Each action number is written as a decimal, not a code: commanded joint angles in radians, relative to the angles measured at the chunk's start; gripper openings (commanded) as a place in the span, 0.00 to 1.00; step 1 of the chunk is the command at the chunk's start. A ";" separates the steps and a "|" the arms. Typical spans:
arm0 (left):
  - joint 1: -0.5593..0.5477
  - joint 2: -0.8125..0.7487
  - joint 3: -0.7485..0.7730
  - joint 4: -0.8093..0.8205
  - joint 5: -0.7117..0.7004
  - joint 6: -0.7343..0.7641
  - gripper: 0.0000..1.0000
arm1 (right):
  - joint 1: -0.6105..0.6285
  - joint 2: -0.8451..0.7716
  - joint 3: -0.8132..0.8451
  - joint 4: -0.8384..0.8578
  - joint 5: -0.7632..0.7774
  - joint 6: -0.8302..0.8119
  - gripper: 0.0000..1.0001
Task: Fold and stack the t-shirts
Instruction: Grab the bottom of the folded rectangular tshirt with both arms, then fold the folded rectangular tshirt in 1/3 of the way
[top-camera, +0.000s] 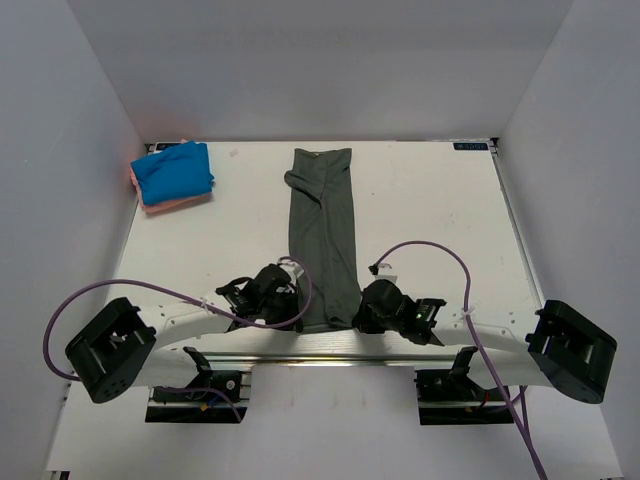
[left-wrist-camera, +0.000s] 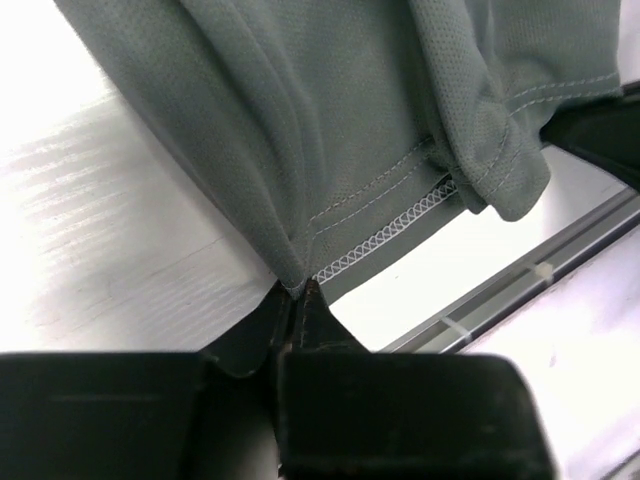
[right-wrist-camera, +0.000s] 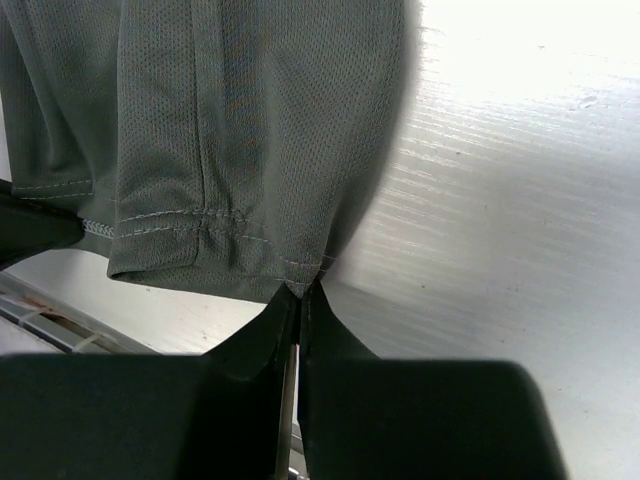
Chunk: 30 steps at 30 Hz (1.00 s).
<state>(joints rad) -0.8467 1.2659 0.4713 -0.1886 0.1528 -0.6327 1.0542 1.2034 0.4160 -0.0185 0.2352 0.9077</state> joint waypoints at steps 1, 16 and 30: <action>-0.006 -0.016 0.018 -0.019 0.011 0.013 0.00 | 0.000 -0.005 0.015 0.035 0.048 -0.018 0.00; 0.020 -0.072 0.234 -0.101 -0.177 0.015 0.00 | -0.008 0.031 0.317 -0.184 0.233 -0.188 0.00; 0.181 0.101 0.435 -0.095 -0.292 0.025 0.00 | -0.143 0.290 0.632 -0.264 0.326 -0.303 0.00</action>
<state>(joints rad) -0.7013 1.3388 0.8486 -0.3077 -0.1192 -0.6140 0.9440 1.4487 0.9821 -0.2874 0.5373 0.6598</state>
